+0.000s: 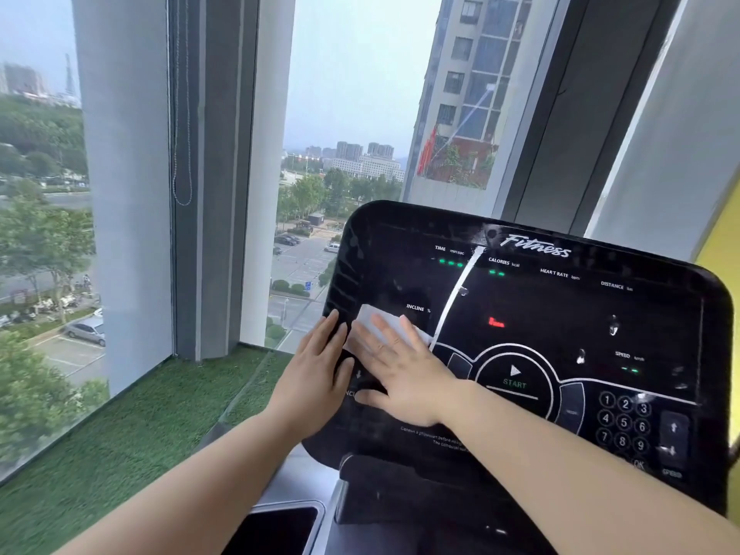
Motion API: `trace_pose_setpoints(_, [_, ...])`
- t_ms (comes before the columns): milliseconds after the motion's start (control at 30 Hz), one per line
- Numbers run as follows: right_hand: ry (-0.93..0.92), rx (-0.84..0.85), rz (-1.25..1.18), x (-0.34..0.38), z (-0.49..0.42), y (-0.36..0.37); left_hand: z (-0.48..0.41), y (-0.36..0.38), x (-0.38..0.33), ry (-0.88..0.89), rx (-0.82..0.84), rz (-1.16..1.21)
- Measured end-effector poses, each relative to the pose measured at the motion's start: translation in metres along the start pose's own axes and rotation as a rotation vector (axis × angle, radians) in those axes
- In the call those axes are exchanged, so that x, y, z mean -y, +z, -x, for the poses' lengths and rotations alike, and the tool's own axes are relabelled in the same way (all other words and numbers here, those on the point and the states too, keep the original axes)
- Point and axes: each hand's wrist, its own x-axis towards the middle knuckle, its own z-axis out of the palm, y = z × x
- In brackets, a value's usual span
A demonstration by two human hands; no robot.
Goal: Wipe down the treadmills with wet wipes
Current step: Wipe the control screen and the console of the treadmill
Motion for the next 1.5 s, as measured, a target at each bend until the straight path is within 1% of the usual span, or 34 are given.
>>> trace_pose_setpoints(100, [-0.055,0.007,0.039,-0.023,-0.001,-0.014,0.001,0.002,0.003,-0.005,0.017,0.001])
trace_pose_setpoints(133, [-0.030,-0.002,0.043,-0.032,-0.003,-0.021,0.001,0.003,0.003,-0.003,0.020,0.002])
trace_pose_setpoints(233, [0.145,-0.069,-0.035,-0.044,-0.013,-0.037,0.001,0.003,0.003,0.003,0.034,0.032])
trace_pose_setpoints(333, [0.250,-0.104,-0.112,-0.021,-0.020,-0.030,0.002,0.002,0.001,-0.003,0.058,0.052])
trace_pose_setpoints(367, [0.249,-0.103,-0.127,-0.012,-0.021,-0.025,0.002,0.001,0.000,-0.004,0.055,0.053])
trace_pose_setpoints(433, [0.179,-0.082,-0.095,-0.007,-0.019,-0.019,0.001,0.000,-0.002,-0.003,0.041,0.065])
trace_pose_setpoints(500, [0.088,-0.066,-0.058,-0.025,-0.016,-0.025,0.001,-0.001,-0.002,-0.005,0.022,0.078])
trace_pose_setpoints(567, [0.081,-0.059,-0.090,-0.045,-0.013,-0.033,0.001,-0.003,-0.002,-0.006,0.026,0.082])
trace_pose_setpoints(600, [0.126,-0.071,-0.117,-0.052,-0.012,-0.034,0.001,-0.004,-0.002,-0.004,0.030,0.078])
trace_pose_setpoints(667, [0.277,-0.131,-0.147,-0.052,-0.010,-0.032,0.002,-0.004,-0.002,-0.004,0.031,0.060])
trace_pose_setpoints(767, [0.534,-0.219,-0.290,-0.021,-0.022,-0.028,-0.003,-0.003,-0.002,0.032,-0.005,0.016])
trace_pose_setpoints(833, [0.622,-0.230,-0.391,0.000,-0.038,-0.033,-0.009,-0.002,-0.004,0.070,-0.010,-0.015])
trace_pose_setpoints(867, [0.620,-0.234,-0.408,0.005,-0.046,-0.037,-0.011,0.000,-0.006,0.077,-0.001,-0.019])
trace_pose_setpoints(933, [0.546,-0.244,-0.391,0.005,-0.055,-0.044,-0.015,0.000,-0.009,0.041,0.013,-0.027])
trace_pose_setpoints(1000, [0.470,-0.246,-0.350,-0.006,-0.057,-0.047,-0.016,-0.002,-0.009,0.029,-0.017,-0.114])
trace_pose_setpoints(1067, [0.438,-0.229,-0.319,-0.019,-0.052,-0.047,-0.018,-0.005,-0.010,0.016,-0.018,-0.188])
trace_pose_setpoints(1133, [0.467,-0.222,-0.335,-0.029,-0.046,-0.045,-0.021,-0.007,-0.013,-0.010,-0.020,-0.223])
trace_pose_setpoints(1233, [0.602,-0.237,-0.388,-0.039,-0.033,-0.040,-0.027,-0.012,-0.022,-0.032,-0.030,-0.266])
trace_pose_setpoints(1333, [0.711,-0.229,-0.481,-0.032,-0.029,-0.039,-0.026,-0.011,-0.025,-0.053,0.045,-0.340])
trace_pose_setpoints(1400, [0.700,-0.210,-0.486,-0.018,-0.034,-0.040,-0.025,-0.010,-0.025,-0.059,0.090,-0.382])
trace_pose_setpoints(1500, [0.547,-0.193,-0.397,-0.005,-0.037,-0.034,-0.023,-0.006,-0.025,-0.049,0.074,-0.397])
